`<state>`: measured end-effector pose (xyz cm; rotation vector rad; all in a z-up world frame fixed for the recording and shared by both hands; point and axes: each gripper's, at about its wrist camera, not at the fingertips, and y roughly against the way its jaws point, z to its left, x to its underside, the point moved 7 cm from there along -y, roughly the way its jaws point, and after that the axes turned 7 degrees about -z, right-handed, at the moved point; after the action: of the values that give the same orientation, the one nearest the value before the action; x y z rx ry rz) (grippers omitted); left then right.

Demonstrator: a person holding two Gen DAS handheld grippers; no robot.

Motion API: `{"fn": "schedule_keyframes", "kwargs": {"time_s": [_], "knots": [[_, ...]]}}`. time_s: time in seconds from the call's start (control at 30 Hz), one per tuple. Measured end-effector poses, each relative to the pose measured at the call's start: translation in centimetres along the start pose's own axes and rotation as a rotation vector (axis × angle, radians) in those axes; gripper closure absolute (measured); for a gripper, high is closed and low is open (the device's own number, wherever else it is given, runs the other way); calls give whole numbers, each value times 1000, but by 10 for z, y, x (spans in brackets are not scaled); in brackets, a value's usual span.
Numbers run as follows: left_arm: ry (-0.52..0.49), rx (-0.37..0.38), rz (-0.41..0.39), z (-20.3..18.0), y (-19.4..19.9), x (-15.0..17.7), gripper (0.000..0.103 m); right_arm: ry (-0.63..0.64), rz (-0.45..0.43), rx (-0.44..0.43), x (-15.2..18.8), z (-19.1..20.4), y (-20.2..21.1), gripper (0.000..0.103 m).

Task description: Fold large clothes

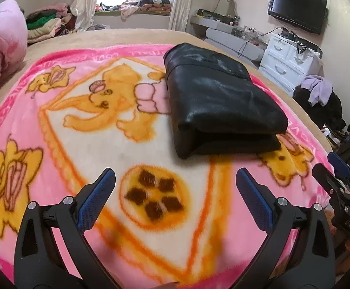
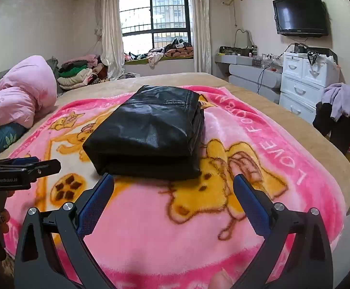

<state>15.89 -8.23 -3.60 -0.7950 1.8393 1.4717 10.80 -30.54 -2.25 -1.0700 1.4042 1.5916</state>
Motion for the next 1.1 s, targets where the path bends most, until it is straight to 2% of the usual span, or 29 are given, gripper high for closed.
{"fn": "schedule_keyframes", "kwargs": {"time_s": [0.13, 1.1], "knots": [[-2, -21, 5, 3, 1, 5, 9, 14, 24, 14, 5, 2, -4, 4], [-9, -52, -3, 6, 5, 4, 9, -9, 37, 10, 8, -4, -9, 4]]}}
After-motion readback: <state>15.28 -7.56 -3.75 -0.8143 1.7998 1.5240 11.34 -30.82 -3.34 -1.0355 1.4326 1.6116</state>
